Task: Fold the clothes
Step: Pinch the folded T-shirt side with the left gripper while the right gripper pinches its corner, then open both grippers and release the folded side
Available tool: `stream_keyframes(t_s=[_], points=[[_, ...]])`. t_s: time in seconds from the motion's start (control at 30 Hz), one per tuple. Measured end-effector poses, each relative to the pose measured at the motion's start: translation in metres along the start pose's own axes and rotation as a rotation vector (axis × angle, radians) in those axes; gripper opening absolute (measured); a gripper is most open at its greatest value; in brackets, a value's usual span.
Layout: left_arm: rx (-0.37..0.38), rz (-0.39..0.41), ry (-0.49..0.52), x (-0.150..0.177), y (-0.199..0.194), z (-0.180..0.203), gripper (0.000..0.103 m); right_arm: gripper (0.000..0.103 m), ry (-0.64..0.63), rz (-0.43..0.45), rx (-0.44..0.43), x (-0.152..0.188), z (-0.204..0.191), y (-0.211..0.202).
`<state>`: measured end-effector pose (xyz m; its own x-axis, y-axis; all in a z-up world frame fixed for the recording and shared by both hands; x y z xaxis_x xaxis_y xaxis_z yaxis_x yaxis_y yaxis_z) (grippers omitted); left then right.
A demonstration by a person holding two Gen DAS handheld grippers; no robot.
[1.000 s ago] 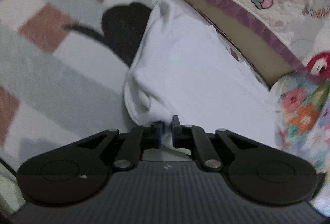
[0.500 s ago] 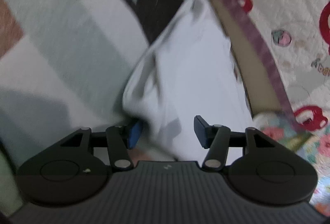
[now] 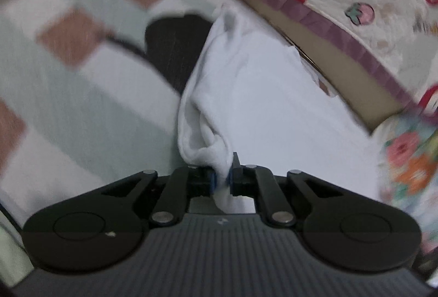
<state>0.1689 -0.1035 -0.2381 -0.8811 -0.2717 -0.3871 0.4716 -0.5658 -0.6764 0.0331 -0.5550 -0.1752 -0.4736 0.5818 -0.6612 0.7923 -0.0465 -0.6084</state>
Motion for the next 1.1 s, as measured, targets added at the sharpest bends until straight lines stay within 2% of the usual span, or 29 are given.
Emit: stream_keyframes(t_s=[0.13,0.27,0.43,0.53,0.57,0.6,0.63,0.73,0.87,0.9,0.97,1.03,1.1], points=[[0.072,-0.05,-0.134,0.002,0.005,-0.019,0.009,0.017,0.073,-0.028,-0.021,0.007,0.009,0.0],[0.05,-0.039,-0.022,0.0,0.008,-0.009,0.01,0.035,0.169,-0.051,-0.038,0.015,0.019,0.005],[0.023,-0.026,0.118,-0.002,0.012,0.003,0.007,0.042,0.28,-0.031,-0.079,0.012,0.027,0.025],[0.022,-0.004,0.201,-0.009,0.006,0.015,0.006,0.042,0.254,-0.032,-0.059,-0.003,0.025,0.041],[0.034,0.016,0.227,-0.014,-0.002,0.022,0.006,0.033,0.214,-0.037,-0.045,-0.009,0.02,0.045],[0.057,0.026,0.227,-0.019,-0.013,0.029,0.006,0.014,0.142,-0.031,-0.041,-0.017,0.009,0.043],[0.081,0.032,0.221,-0.023,-0.023,0.035,0.006,0.012,0.079,-0.015,-0.045,-0.026,-0.001,0.038],[0.116,-0.008,0.156,-0.022,-0.041,0.028,0.006,0.011,0.055,0.065,-0.088,-0.044,-0.014,-0.003],[0.104,-0.126,0.069,-0.003,-0.038,-0.003,0.006,0.01,0.022,-0.035,-0.053,-0.012,0.004,-0.012],[0.075,-0.159,0.053,0.004,-0.031,-0.011,0.005,0.01,0.024,-0.064,-0.031,-0.001,0.011,-0.007],[0.024,-0.17,0.093,0.01,-0.028,-0.012,0.005,0.01,0.081,-0.077,-0.022,0.008,0.018,-0.006],[0.036,-0.132,0.162,0.006,-0.045,0.004,0.005,0.01,0.13,-0.063,-0.035,0.01,0.019,-0.012],[0.051,-0.11,0.169,0.003,-0.064,0.012,0.005,0.01,0.047,-0.03,-0.045,-0.001,0.009,-0.026]])
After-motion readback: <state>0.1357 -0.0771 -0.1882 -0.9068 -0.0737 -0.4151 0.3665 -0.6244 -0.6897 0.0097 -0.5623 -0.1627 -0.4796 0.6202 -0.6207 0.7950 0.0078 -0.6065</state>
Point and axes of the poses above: each gripper's, at about its wrist camera, not at the fingertips, and y roughly the way its jaws point, z to its right, x to its underside, the point moved 9 cm from there along y, roughly the way its jaws point, and after that the axes turned 1 degree about -y, right-handed, at the moved point
